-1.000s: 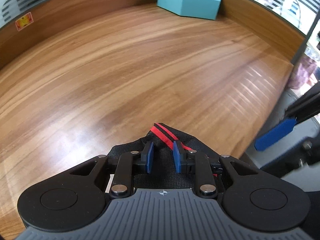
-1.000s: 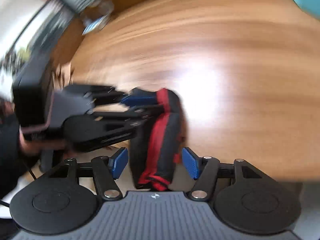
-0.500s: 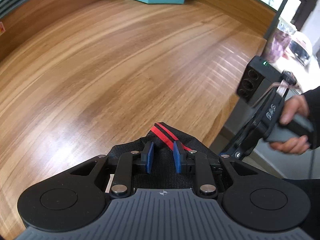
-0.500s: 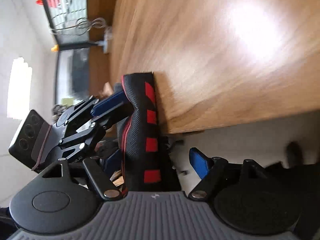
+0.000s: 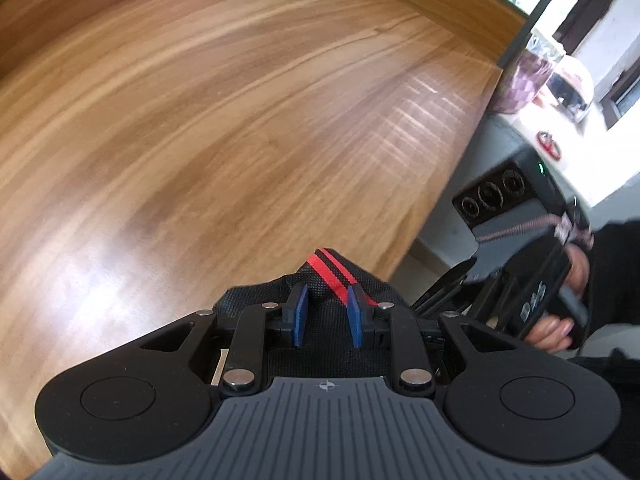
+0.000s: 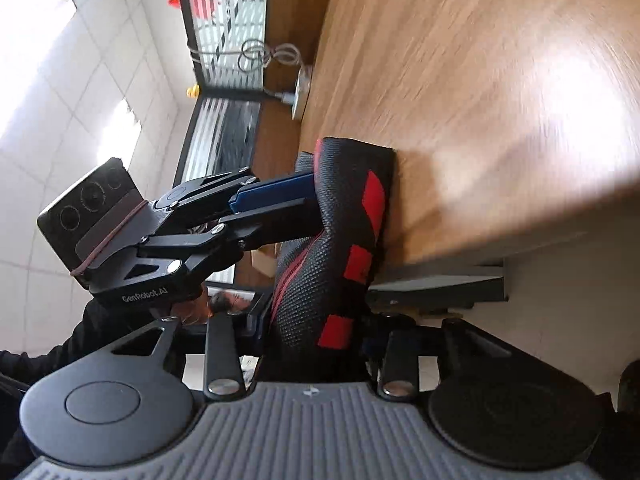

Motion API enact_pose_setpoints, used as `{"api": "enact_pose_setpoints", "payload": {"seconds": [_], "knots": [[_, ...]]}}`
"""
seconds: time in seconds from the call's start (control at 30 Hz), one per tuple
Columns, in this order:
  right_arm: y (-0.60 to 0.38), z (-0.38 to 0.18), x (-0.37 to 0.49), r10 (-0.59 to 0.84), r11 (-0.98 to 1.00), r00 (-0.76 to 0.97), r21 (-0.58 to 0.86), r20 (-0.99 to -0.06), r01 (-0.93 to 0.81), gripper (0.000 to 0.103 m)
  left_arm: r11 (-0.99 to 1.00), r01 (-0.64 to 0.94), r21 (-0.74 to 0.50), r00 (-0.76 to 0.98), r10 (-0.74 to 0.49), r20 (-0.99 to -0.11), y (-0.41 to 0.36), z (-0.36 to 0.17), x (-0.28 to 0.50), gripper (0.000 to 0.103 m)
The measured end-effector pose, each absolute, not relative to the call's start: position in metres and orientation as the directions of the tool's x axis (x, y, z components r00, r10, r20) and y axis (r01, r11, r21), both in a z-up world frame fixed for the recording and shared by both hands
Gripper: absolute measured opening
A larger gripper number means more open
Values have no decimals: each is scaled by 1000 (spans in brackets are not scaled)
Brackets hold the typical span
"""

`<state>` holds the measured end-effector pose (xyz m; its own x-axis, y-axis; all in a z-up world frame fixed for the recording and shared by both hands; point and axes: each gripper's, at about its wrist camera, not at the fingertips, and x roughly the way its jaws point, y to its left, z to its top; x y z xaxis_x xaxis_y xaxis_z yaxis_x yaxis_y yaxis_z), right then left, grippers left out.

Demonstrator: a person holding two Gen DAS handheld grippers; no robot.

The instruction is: Fold shopping bag

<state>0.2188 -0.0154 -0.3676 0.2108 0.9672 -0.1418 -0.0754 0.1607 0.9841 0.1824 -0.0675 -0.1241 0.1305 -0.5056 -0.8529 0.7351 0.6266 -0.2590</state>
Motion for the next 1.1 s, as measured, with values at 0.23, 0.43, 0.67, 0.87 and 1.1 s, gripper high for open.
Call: {"api": "enact_pose_setpoints", "payload": {"seconds": [0.23,0.43,0.67,0.87,1.1], "knots": [[-27,-324,212,959,189,244,968,-145,-166,39,701,517,-491,200,-657,-727,-8,-90,185,15],[-39,-277,235,960,228,217,943,-176,-242,39,617,318,-720,243,-787,-568,42,-80,185,38],[-59,-185,250,970,218,187,905,-158,-365,39,397,373,-839,154,-918,-366,35,-49,194,51],[-56,-126,275,987,162,80,889,-141,-428,39,270,422,-865,58,-961,-272,1,-27,214,58],[-72,-94,308,988,138,4,857,-156,-496,40,269,379,-886,127,-963,-238,-20,-15,239,64]]}}
